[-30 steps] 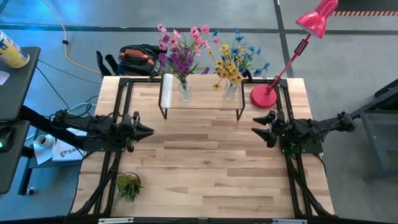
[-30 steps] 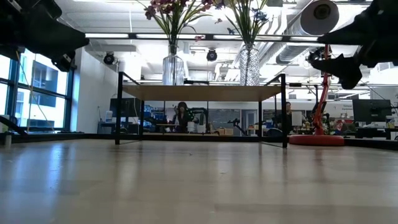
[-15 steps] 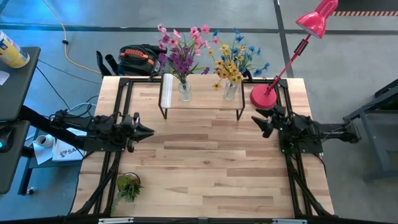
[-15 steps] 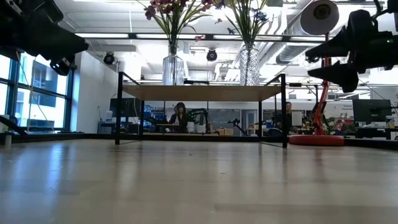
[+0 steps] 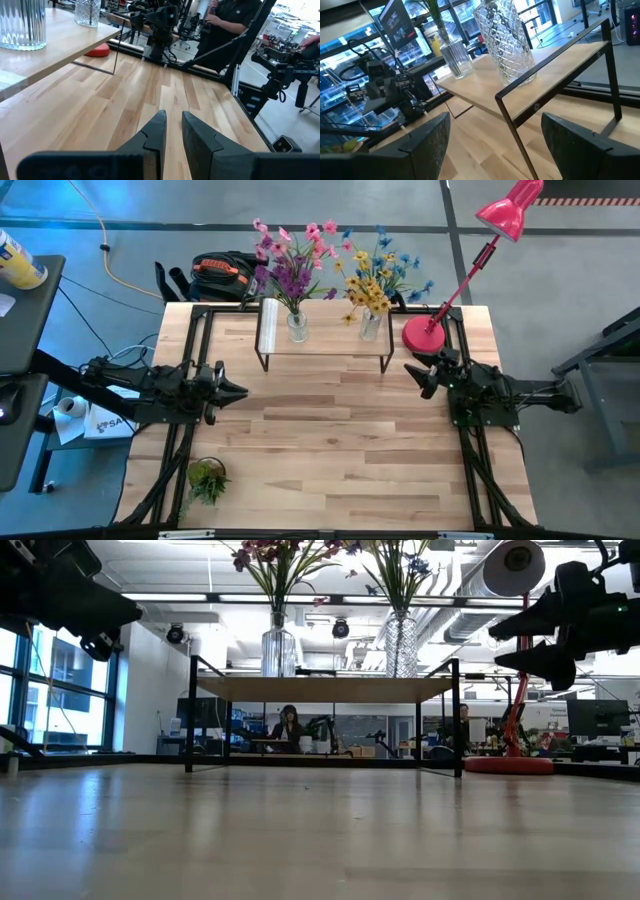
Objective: Pick and place flowers into a vace then onto a shelf
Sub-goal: Return to Home Position
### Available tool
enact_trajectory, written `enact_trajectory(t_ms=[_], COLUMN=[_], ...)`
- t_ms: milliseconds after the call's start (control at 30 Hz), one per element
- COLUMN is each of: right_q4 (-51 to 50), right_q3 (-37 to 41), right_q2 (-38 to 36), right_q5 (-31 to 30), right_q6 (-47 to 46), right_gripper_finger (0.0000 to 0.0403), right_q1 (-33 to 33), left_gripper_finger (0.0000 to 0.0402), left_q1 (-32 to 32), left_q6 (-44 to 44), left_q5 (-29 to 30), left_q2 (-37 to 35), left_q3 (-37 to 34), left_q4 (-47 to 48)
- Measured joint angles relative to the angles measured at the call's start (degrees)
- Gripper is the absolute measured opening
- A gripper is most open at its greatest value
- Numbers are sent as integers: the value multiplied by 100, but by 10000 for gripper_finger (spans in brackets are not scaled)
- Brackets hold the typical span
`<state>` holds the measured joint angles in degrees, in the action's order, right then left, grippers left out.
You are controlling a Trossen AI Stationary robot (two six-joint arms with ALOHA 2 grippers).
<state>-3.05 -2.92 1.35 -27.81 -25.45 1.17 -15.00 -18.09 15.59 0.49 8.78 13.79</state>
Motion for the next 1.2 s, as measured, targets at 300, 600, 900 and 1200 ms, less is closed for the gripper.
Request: enact_trajectory(t_ms=[300,600,900,1200], right_q4=[-7,162,504,814], right_q3=[0,19,23,234], right_q2=[405,678,26,-27], right_q5=[-6,-15,-16,-83], right_q6=[0,0,-1,1], right_gripper_finger=[303,303,303,303], right_q1=[0,-2,-2,-7], left_gripper_finger=[95,95,95,95], left_q1=[0,0,0,0], left_q6=[0,0,-2,-2], left_q5=[-2,-2,-4,-11], left_q2=[0,0,0,2], left_q3=[0,0,2,9], left_q4=[12,12,10,11])
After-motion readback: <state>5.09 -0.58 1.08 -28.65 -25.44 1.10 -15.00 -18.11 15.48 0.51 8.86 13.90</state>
